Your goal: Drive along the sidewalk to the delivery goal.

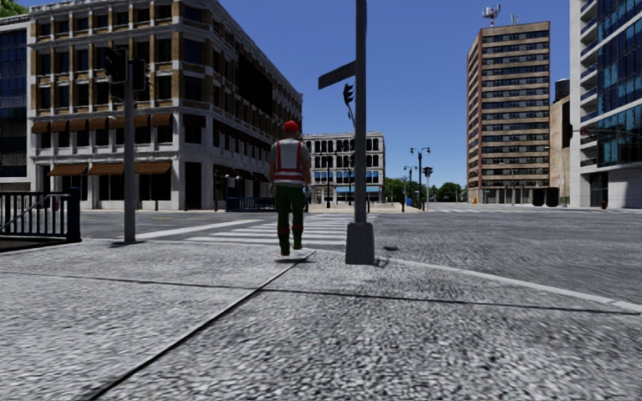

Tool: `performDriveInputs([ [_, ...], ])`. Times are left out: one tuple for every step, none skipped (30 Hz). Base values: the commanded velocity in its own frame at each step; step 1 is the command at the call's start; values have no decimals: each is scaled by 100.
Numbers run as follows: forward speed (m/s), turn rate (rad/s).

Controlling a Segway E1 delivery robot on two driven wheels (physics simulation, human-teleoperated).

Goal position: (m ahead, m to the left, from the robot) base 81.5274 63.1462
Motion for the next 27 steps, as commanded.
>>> performDriveInputs([
  [147, 0],
  [147, 0],
  [147, 0],
  [147, 0],
  [145, 0],
  [143, 0],
  [143, 0],
  [141, 6],
  [141, 14],
  [141, 16],
  [141, 17],
  [140, 20],
  [140, 22],
  [140, 24],
  [140, 24],
  [140, 25],
  [140, 26],
  [140, 26],
  [140, 26],
  [140, 26],
  [140, 26],
  [140, 26],
  [140, 27],
  [140, 27],
  [140, 27],
  [140, 27],
  [140, 27],
])
